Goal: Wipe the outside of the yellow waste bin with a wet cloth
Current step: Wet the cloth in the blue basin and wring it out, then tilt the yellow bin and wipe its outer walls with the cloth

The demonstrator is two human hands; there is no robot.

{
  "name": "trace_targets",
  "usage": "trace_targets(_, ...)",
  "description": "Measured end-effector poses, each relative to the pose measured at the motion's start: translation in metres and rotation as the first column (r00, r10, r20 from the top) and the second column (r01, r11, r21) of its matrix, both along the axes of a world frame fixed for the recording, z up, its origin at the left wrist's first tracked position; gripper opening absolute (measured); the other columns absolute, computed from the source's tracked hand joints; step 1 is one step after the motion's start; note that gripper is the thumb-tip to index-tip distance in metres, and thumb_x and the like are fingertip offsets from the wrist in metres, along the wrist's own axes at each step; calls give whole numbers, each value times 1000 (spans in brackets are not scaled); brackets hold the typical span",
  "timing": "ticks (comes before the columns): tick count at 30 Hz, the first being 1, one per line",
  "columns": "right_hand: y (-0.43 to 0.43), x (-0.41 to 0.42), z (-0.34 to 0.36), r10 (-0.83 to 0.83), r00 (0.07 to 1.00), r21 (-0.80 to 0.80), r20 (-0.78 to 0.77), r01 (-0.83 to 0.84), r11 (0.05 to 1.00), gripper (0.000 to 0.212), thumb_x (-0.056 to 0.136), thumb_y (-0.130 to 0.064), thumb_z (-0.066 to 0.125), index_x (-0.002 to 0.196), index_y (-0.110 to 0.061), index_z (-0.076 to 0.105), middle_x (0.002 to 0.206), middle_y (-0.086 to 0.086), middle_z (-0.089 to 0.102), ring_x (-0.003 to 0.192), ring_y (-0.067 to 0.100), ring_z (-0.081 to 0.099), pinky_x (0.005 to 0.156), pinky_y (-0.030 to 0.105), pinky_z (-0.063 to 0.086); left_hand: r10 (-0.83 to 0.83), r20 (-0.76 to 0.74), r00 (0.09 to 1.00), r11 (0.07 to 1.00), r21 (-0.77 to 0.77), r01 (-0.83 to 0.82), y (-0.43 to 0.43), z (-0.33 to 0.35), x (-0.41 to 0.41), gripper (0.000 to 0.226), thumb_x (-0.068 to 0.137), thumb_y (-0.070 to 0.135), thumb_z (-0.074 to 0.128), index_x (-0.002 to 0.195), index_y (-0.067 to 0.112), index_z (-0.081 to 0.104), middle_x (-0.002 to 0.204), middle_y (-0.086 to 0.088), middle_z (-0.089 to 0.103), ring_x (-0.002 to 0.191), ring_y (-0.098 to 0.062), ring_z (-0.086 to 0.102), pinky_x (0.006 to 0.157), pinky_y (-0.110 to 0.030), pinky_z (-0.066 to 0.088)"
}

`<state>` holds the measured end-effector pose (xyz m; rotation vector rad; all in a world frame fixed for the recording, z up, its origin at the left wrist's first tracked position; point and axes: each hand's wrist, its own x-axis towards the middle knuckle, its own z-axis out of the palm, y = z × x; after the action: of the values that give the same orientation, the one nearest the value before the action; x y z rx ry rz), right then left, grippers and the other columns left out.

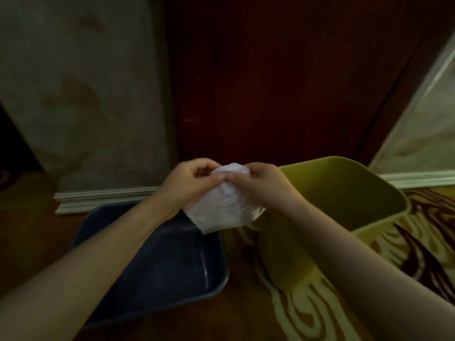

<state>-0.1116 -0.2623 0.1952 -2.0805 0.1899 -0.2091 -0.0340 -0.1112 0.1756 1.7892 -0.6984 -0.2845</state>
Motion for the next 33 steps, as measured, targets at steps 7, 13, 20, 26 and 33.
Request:
trace_targets(7, -96, -102, 29, -151, 987, 100, -56, 156, 983, 26, 85, -36, 62, 94, -14, 73, 89, 10, 75, 85, 25, 71, 80, 43, 56, -272, -7, 962, 960, 61, 272, -102, 37, -69, 24, 79, 24, 69, 99, 11, 68, 94, -6, 72, 82, -11, 69, 66, -18, 56)
trace_targets(13, -161, -173, -5, -442, 895, 235, -61, 443, 865, 20, 88, -28, 61, 89, -12, 73, 87, 10, 75, 85, 28, 71, 79, 43, 55, -323, 105, 941, 922, 258, 288, -183, 10, -109, 23, 89, 24, 56, 98, 8, 69, 95, -8, 71, 85, -17, 63, 70, -28, 49)
trace_targets(20, -182, -200, -61, -698, 683, 229, -216, 730, 644, 19, 90, -30, 58, 95, -14, 67, 90, 10, 69, 88, 26, 65, 86, 48, 53, -294, 347, 891, 850, 521, 78, -237, -25, -115, 37, 88, 27, 56, 123, 15, 59, 125, -6, 60, 110, -22, 57, 82, -27, 45)
trace_targets(26, -187, -200, -92, -786, 543, 408, -295, 815, 410, 26, 92, -25, 51, 110, -9, 61, 93, 8, 64, 93, 27, 63, 85, 44, 52, -388, 284, 877, 657, 752, 47, -259, -45, -114, 23, 93, 24, 47, 101, 7, 61, 113, -13, 64, 100, -30, 60, 79, -36, 47)
trace_targets(33, -187, -197, -105, -864, 418, 600, -280, 779, 182, 21, 97, -25, 45, 107, -13, 59, 95, 4, 62, 90, 20, 60, 82, 39, 51, -260, 377, 889, 721, 688, -80, -267, -33, -94, 22, 94, 20, 45, 77, 10, 56, 80, -5, 53, 75, -23, 51, 66, -30, 39)
